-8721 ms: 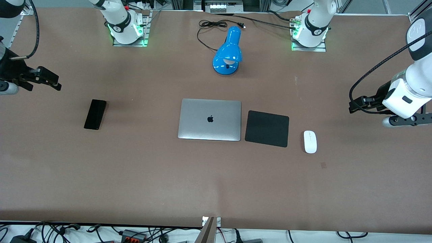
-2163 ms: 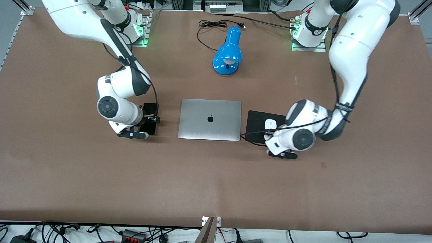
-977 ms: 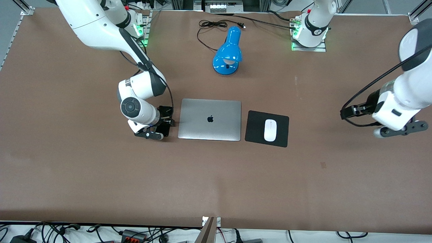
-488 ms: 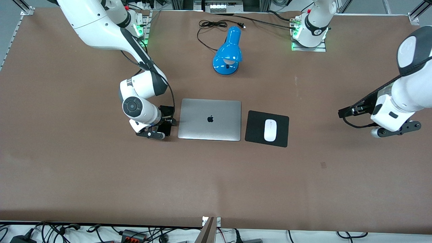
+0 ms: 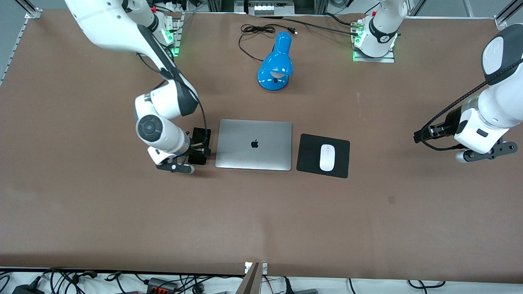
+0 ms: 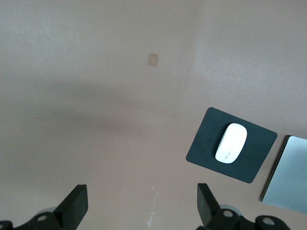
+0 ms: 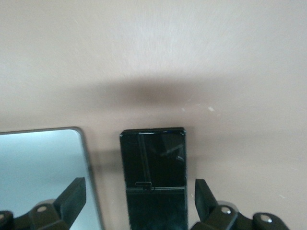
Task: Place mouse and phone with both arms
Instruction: 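Open the right gripper and withdraw it from the phone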
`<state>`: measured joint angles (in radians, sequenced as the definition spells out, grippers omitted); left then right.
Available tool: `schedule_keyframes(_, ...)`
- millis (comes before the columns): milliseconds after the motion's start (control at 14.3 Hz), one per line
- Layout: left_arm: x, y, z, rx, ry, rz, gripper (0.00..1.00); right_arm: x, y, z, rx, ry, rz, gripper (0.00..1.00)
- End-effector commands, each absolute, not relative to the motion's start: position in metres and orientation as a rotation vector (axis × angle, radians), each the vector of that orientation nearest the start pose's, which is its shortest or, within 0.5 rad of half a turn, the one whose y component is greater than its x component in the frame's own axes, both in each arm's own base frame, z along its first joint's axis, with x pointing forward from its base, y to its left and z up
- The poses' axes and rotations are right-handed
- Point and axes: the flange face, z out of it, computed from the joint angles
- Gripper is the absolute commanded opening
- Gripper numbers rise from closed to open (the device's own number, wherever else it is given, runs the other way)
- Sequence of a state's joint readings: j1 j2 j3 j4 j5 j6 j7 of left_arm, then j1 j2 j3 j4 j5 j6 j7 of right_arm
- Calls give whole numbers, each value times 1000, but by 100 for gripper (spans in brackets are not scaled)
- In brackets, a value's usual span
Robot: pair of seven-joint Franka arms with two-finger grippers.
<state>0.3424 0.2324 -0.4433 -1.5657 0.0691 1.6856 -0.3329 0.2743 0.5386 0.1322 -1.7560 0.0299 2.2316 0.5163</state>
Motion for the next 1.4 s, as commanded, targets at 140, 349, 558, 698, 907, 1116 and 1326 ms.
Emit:
schedule_keyframes(140,620,-20,515,-3139,-310,186,100,638,216,374,-3099,57,106,100)
schedule_keyframes(349,606,-25,521,-3111,-315,279,100,649,185,439,-3112,-16,85,100)
schedule_keyframes(558,606,-22,533,-3118,-303,219,100,651,162,487,-3116,22,106,100)
schedule_keyframes(698,605,-20,541,-3126,-297,186,100,653,150,518,-3109,51,104,100)
schedule_keyframes(907,604,-46,552,-3150,-234,115,100,656,136,537,-3104,78,73,100)
schedule_keyframes(1116,603,-35,558,-3147,-263,96,100,653,98,578,-3099,137,6,100)
schedule_keyframes(1326,603,-25,562,-3158,-298,87,100,643,58,601,-3142,74,-21,100)
